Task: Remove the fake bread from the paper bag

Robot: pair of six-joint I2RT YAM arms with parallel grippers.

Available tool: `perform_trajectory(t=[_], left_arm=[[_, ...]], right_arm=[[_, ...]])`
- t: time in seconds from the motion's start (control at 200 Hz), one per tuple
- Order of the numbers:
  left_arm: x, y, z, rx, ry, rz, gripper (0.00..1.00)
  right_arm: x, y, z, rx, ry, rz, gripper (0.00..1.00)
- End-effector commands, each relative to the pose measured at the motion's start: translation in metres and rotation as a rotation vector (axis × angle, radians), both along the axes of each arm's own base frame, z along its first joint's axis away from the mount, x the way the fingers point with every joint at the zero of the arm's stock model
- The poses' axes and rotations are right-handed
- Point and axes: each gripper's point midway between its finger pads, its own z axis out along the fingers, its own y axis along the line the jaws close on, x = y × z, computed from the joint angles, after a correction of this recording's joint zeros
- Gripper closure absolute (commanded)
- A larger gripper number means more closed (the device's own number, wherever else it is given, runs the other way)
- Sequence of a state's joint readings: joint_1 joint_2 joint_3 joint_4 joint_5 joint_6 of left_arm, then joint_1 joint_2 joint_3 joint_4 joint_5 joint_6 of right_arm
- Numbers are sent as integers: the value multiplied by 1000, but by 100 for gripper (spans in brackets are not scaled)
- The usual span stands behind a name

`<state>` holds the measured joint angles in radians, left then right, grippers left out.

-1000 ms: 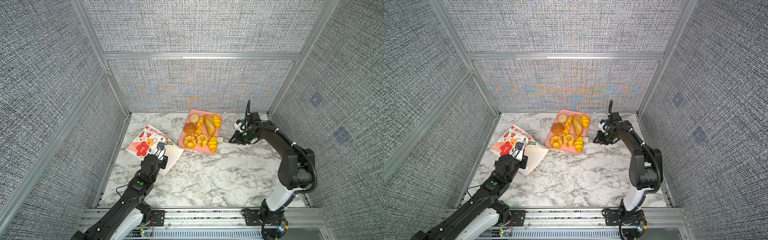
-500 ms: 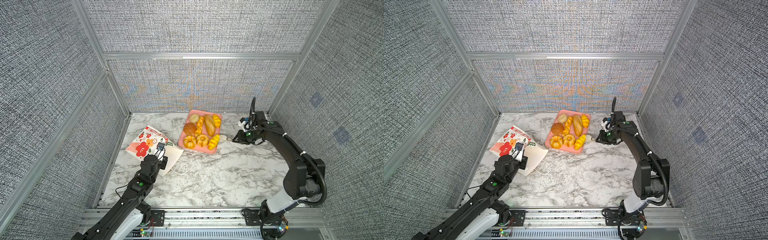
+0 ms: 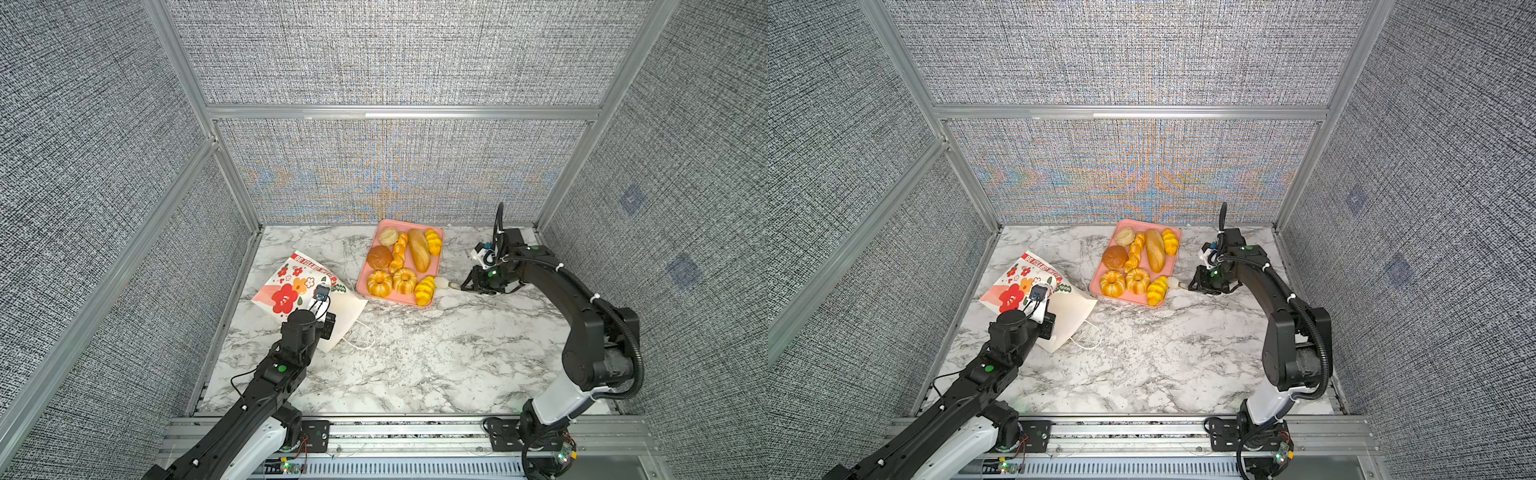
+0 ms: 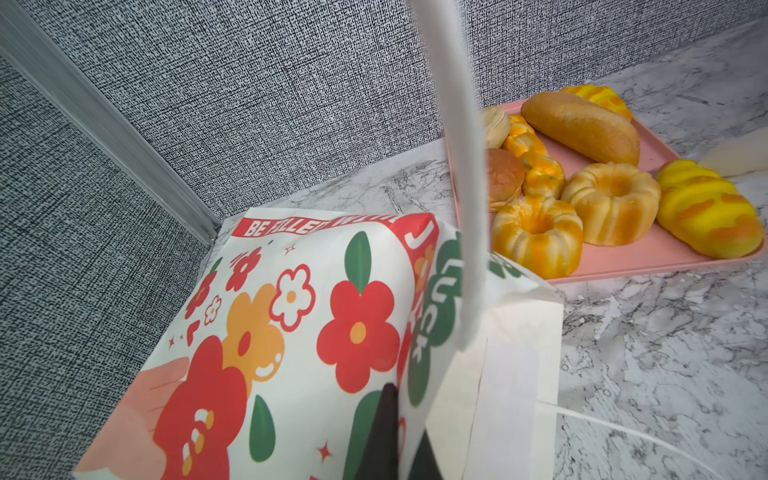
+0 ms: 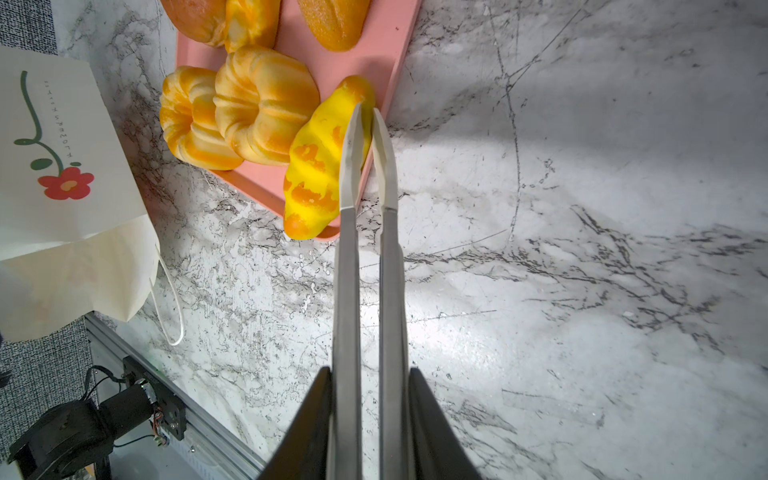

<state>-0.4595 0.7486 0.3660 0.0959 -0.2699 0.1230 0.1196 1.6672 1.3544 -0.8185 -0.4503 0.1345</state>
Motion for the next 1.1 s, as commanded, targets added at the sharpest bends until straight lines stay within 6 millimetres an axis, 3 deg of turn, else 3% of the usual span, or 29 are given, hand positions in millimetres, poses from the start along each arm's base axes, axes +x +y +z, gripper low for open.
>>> perform_trajectory(t=[0.0,0.305,0.63,0.765,0.94,1.09], left_arm=[[1,-1,3,-14,-9,0,100],[1,-1,3,-15,-8,-1,100],[-1,1,8,-20,-23,5,100],[-1,1,10,-30,-25,8,100],[1,3,22,-91,-48,40,100],[8,20,40,-133,-10,184,100]], right_arm=[[0,-4,4,-10,-11,-12,66],[-6,-9,13,-15,-27,-25,65],[-35,-1,32,69,-63,-20,91],[-41,7,28,101,-50,-6,96],[-40,17,4,124,-5,2,97],[-33,17,4,117,-37,-30,97]])
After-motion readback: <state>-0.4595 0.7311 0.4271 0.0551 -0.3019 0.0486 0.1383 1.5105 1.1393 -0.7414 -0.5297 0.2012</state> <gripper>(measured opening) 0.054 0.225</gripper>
